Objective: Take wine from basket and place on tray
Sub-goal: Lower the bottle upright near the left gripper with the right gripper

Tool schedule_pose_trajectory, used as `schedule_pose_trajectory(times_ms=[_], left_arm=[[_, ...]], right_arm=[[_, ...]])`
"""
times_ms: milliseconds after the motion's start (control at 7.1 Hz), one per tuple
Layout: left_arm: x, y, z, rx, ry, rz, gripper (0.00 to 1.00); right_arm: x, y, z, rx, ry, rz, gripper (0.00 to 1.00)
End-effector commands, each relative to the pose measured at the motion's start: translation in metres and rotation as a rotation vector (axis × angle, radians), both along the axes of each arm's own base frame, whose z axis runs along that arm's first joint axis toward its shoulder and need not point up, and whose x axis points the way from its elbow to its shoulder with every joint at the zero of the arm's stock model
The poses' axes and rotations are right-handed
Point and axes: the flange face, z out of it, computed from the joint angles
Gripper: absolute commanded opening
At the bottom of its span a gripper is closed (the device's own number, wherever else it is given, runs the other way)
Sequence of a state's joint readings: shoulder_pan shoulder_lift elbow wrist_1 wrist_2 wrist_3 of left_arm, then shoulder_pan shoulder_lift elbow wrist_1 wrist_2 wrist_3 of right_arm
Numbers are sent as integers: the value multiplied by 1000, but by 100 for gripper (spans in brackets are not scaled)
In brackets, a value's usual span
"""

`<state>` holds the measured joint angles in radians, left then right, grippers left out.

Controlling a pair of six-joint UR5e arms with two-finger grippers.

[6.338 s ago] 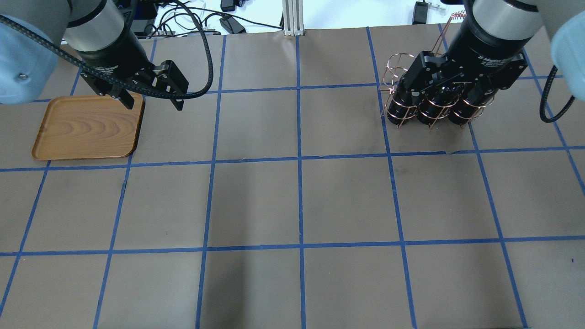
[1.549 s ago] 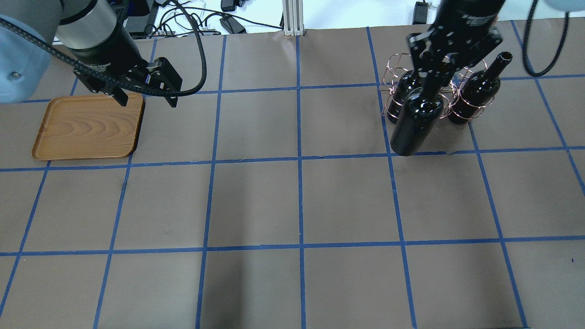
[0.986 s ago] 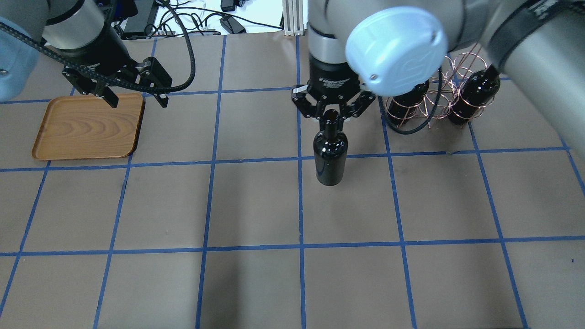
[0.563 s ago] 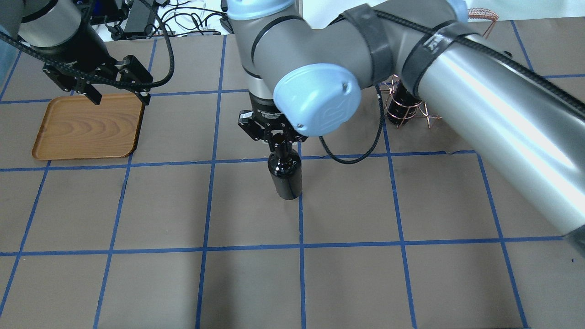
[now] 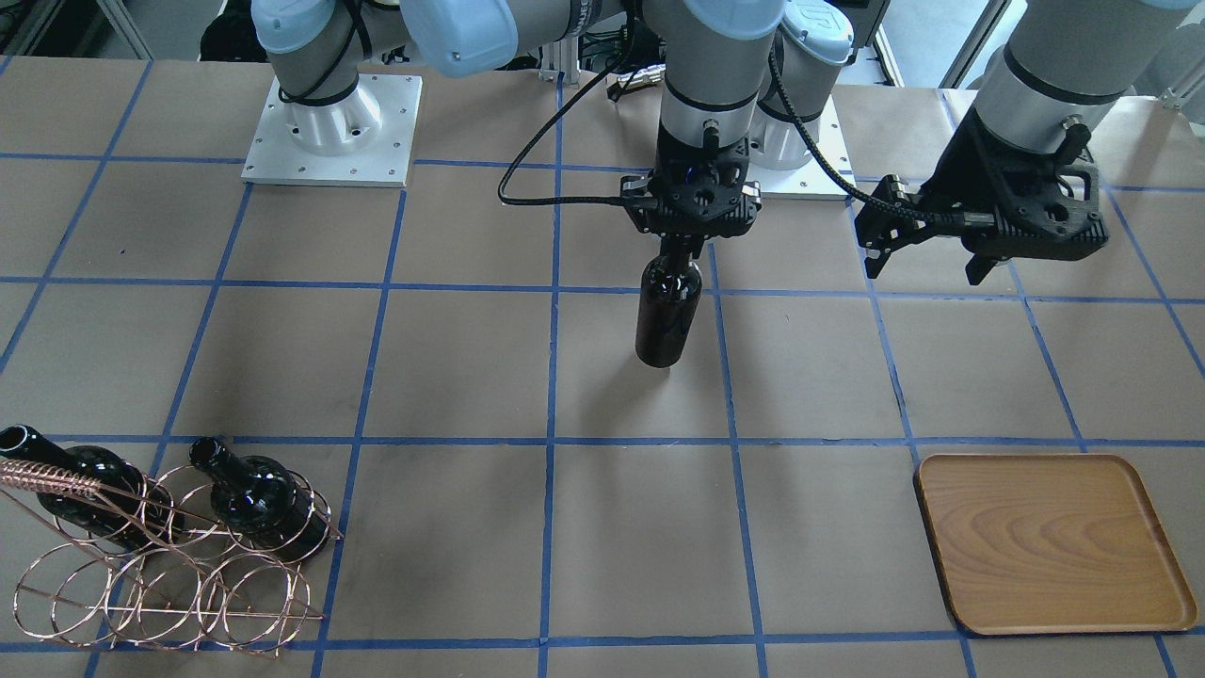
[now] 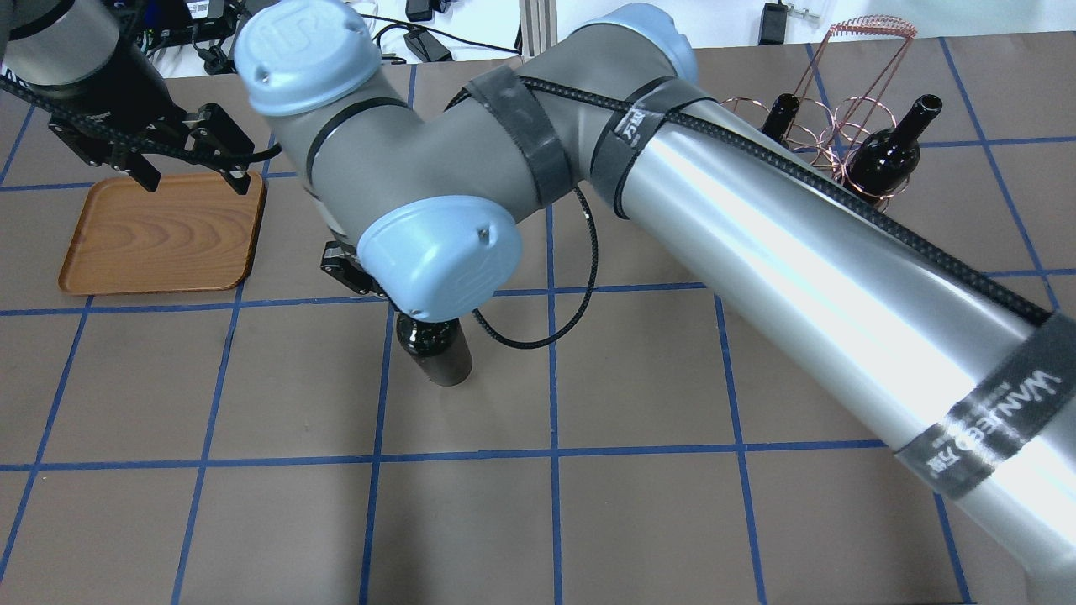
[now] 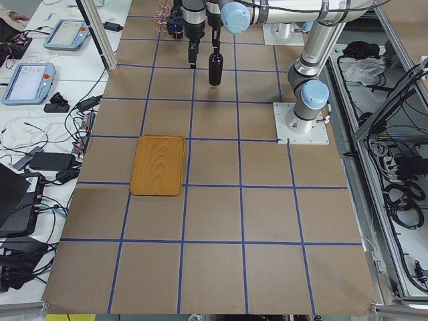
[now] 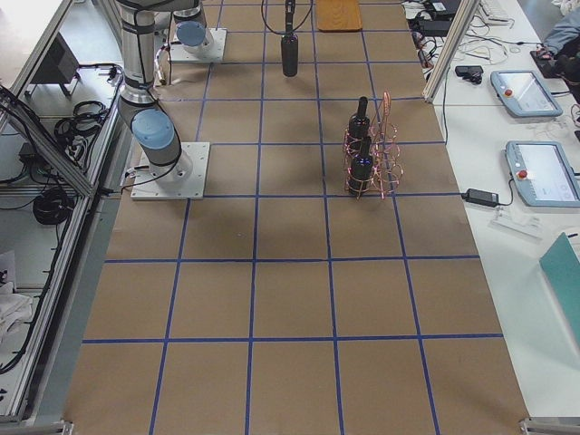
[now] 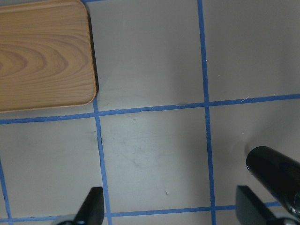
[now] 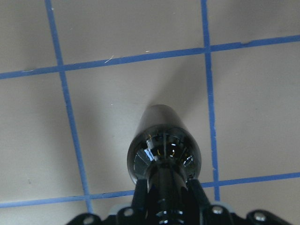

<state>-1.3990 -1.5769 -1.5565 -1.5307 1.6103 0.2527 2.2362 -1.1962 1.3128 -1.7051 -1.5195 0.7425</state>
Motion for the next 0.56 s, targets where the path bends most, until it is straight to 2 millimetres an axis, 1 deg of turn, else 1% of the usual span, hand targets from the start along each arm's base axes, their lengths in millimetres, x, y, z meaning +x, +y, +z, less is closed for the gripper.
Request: schedule_pose_trajectory(times_ms=[0,141,423], left_arm=[[25,-1,0,4,-9,6,100],[38,-2,0,3,-2,23,100],[59,-3,-2,8,2,-2,100]], right_arm=[[32,24,-12,5,2,11,13],[41,30,-8,-23,-23,16,13],[52,29,-26,-29,-11,20,12]])
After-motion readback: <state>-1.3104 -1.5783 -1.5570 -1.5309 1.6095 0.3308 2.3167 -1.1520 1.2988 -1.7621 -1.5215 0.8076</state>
